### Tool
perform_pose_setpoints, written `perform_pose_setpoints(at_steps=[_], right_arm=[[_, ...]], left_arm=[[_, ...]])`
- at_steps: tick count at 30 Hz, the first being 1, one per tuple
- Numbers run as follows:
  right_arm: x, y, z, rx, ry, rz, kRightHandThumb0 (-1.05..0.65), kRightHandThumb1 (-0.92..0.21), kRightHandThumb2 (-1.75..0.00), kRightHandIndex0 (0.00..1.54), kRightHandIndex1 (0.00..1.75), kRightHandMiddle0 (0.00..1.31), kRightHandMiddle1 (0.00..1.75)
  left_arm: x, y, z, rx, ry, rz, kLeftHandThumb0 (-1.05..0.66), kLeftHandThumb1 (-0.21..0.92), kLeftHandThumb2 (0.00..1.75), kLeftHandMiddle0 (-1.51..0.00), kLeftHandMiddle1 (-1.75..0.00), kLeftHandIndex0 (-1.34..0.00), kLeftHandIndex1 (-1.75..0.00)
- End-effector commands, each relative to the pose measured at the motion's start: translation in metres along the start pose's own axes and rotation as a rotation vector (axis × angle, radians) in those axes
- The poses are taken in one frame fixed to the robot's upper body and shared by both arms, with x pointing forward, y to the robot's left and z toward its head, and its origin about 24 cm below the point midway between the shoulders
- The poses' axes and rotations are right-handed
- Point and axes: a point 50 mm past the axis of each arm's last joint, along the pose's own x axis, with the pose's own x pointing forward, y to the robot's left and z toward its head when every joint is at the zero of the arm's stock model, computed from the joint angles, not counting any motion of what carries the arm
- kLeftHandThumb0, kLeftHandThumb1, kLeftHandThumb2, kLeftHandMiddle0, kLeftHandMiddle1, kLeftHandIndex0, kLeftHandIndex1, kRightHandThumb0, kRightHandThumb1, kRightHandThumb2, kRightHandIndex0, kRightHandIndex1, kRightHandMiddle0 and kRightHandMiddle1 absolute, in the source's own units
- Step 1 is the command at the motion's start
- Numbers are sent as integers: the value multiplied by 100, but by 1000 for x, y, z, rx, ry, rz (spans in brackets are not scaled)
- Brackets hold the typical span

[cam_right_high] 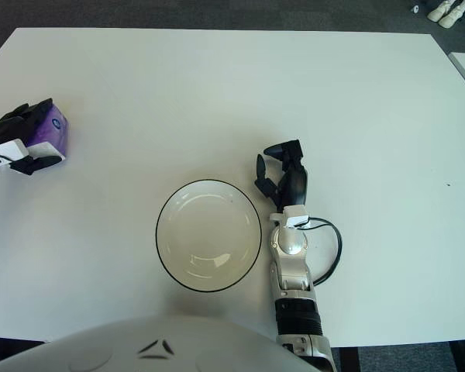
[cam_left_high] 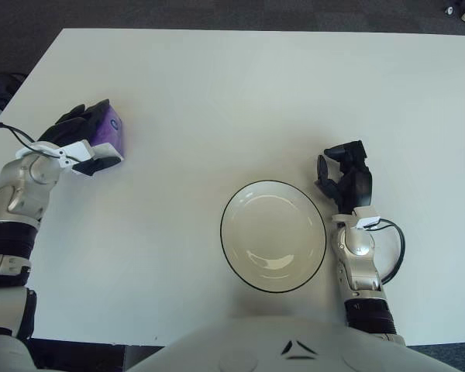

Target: Put the tissue paper into the plate.

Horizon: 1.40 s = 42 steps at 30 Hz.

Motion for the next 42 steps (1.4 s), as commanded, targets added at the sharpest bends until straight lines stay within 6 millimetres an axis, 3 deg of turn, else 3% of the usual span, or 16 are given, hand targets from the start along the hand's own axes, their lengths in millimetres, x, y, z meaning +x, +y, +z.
perform_pose_setpoints(at_steps=[1, 6, 9, 11, 14, 21, 22, 25, 34, 42], right_arm=[[-15, -7, -19, -25, 116, -15, -37, -73, -79, 58, 136, 30, 175], [-15, -9, -19, -31, 124, -17, -38, -70, -83, 59, 136, 32, 175], [-15, -9, -19, -35, 124, -20, -38, -70, -84, 58, 136, 32, 175], [-15, -9, -18, -34, 118, -20, -38, -70, -84, 58, 136, 33, 175], [-15, -10, -17, -31, 111, -18, -38, -70, -84, 59, 135, 32, 175], [-15, -10, -16, -25, 98, -19, -38, -69, -85, 60, 136, 33, 175], [-14, -10, -16, -26, 97, -19, -38, -69, -85, 60, 136, 33, 175], [-14, -11, -16, -27, 95, -17, -38, -70, -84, 60, 136, 33, 175], [-14, -12, -15, -20, 92, -14, -38, -73, -80, 59, 136, 31, 175], [-13, -13, -15, -13, 91, -15, -37, -74, -78, 59, 136, 30, 175]], left_arm=[[0, -19, -5, -10, 20, -62, -87, 34, 95, -2, -2, -1, -20], [3, -22, -3, -4, 3, -37, -79, 27, 100, 0, -78, 0, -81], [5, -25, -2, -4, -23, -6, -74, 21, 110, 0, -134, 0, -131], [6, -28, -1, -4, -35, 12, -70, 18, 115, -7, -158, -3, -157], [9, -30, -1, -2, -48, 30, -65, 17, 117, -18, -169, -14, -169], [16, -41, 0, 54, -57, 87, -54, 16, 119, -45, -174, -36, -174], [17, -41, 0, 61, -60, 96, -52, 21, 125, -51, -174, -46, -174], [19, -51, 0, 80, -58, 122, -51, 25, 132, -63, -175, -58, -175], [27, -81, -7, 78, 51, 159, -52, 19, 146, -96, -175, -70, -175], [28, -92, 0, 11, 68, 262, -53, 17, 149, -112, -175, -73, -175]])
